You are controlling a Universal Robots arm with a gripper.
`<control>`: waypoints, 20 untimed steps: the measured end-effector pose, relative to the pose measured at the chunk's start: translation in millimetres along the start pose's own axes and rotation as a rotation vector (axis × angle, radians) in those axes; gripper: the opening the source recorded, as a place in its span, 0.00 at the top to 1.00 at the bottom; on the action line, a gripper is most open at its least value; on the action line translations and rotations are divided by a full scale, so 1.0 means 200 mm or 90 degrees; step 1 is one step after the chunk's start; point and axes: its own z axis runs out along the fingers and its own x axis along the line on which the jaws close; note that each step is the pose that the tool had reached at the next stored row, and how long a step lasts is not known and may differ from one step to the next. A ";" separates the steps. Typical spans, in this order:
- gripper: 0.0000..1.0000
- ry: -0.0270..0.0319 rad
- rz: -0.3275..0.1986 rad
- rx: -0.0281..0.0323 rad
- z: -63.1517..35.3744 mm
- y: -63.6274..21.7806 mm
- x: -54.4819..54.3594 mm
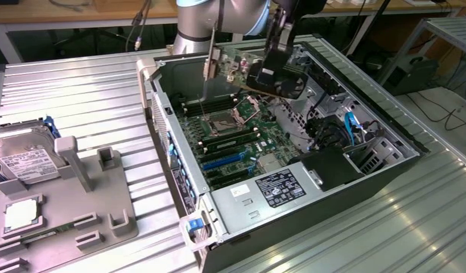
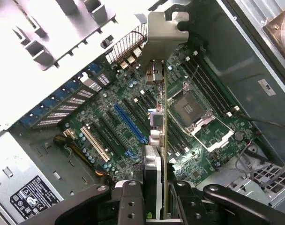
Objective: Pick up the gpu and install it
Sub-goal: 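Insert the gpu into the slot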
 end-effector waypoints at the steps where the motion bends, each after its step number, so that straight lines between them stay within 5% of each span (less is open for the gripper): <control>1: 0.72 0.0024 -0.039 -0.0012 0.000 -0.001 0.00; 5: 0.72 0.0106 -0.175 -0.0053 0.000 -0.004 0.00; 20: 0.72 0.0172 -0.284 -0.0086 0.000 -0.006 0.00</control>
